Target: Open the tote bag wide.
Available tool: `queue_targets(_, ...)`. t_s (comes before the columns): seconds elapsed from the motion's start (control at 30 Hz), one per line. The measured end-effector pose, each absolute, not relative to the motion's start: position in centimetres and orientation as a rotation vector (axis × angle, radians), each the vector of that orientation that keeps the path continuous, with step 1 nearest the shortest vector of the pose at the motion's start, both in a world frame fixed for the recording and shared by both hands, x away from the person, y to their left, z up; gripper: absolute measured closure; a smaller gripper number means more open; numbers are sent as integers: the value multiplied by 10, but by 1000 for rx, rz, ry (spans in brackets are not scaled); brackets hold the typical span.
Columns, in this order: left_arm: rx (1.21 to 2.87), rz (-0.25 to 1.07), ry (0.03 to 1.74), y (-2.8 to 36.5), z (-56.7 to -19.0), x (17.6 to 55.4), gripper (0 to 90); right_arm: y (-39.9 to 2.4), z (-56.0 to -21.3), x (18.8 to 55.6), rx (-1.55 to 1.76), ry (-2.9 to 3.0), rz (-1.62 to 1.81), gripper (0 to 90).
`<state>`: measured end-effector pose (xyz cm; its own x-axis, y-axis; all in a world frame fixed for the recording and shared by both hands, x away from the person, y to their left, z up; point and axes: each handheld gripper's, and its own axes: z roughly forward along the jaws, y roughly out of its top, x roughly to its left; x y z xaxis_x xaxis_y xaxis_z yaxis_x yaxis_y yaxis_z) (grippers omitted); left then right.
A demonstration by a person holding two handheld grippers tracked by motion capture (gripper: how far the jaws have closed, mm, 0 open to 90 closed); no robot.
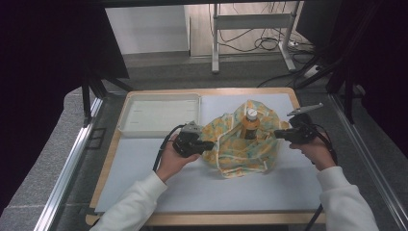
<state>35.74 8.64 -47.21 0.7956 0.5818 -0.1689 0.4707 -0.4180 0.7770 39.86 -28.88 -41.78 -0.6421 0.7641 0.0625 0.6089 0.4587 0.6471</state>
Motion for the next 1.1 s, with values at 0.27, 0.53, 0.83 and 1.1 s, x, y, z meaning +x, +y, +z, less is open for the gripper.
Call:
queue_targets(0.27,2071,180,821,105,-478,339,414,-283,-417,383,1120,2491,999,686)
queue_targets(0.53,2097,171,813,115,-483,322,330,-282,-413,377,1129,2482,1005,547)
queue_targets(0.83,2125,176,829,131,-491,311,297,-276,-410,377,1128,2462,998,439)
queue_targets(1.1,2137,173,835,138,-496,307,293,-269,-406,378,1110,2453,1003,399)
